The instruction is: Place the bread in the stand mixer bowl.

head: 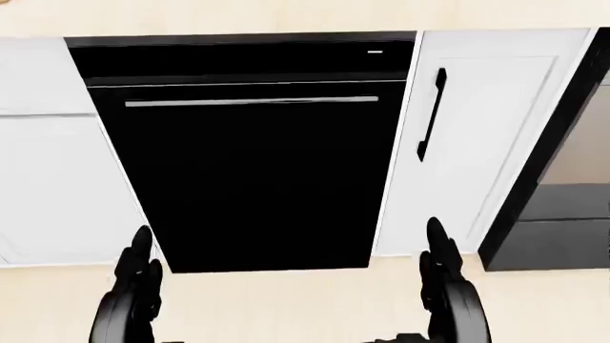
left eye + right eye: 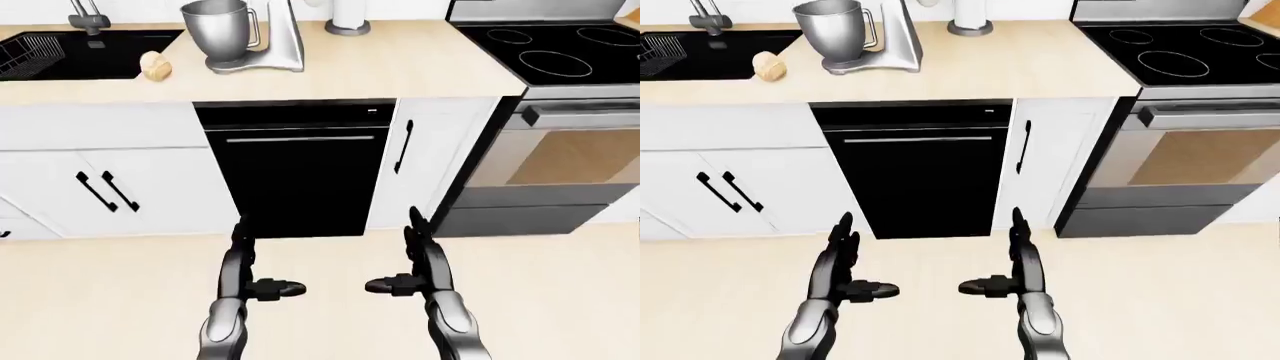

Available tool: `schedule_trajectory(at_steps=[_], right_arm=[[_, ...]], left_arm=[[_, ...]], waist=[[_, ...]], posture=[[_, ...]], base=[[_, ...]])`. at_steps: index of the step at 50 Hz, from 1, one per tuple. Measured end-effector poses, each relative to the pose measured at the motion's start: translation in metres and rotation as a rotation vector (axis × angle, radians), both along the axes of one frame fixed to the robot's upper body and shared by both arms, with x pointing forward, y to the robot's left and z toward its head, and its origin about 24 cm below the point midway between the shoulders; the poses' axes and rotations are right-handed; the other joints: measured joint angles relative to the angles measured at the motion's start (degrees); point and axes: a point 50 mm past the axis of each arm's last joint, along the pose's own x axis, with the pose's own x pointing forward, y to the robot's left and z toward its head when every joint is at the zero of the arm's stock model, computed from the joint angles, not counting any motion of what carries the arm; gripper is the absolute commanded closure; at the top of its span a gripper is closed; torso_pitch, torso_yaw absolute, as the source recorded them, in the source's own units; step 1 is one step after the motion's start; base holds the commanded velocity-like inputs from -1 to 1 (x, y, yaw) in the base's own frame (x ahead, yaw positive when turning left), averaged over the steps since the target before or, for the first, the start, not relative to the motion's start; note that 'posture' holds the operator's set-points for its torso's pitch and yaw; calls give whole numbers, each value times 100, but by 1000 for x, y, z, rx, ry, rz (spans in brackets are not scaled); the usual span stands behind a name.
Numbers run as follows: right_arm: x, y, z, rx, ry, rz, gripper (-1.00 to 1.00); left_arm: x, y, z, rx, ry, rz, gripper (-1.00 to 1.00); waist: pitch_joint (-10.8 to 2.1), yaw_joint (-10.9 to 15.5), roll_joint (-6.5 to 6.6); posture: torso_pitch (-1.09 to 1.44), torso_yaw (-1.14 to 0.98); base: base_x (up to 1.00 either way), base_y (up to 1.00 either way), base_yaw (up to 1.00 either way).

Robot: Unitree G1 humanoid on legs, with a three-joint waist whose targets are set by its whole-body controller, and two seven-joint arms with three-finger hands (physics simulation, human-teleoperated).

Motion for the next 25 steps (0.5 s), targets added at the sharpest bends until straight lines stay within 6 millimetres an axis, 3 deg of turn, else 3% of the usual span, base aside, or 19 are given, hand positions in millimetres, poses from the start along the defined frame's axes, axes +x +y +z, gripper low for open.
schedule_trajectory(at_steps=[1, 3, 5, 8, 14, 25], right_arm=[[1, 1, 6, -11, -15, 4, -100], [8, 3, 32, -39, -107, 11, -100], [10, 6, 43, -50, -155, 19, -100], [10, 5, 44, -61, -148, 21, -100], [9, 0, 47, -77, -128, 6, -100], [11, 8, 87, -113, -251, 37, -100]], left_arm=[[1, 1, 5, 0, -20, 2, -100], [6, 4, 24, 6, -111, 8, -100], [5, 5, 31, 7, -143, 14, -100], [3, 5, 25, 3, -122, 15, -100], [3, 9, 36, 7, -117, 30, -100], [3, 12, 73, 12, -187, 39, -100]], waist=[[-47, -10, -20], [-316, 44, -12], [-225, 56, -52], [-336, 63, -39], [-336, 51, -18], [-421, 43, -1]], posture=[[0, 0], [0, 0], [0, 0], [0, 0], [0, 0], [0, 0]], base=[[0, 0, 0], [0, 0, 0], [0, 0, 0], [0, 0, 0], [0, 0, 0], [0, 0, 0]])
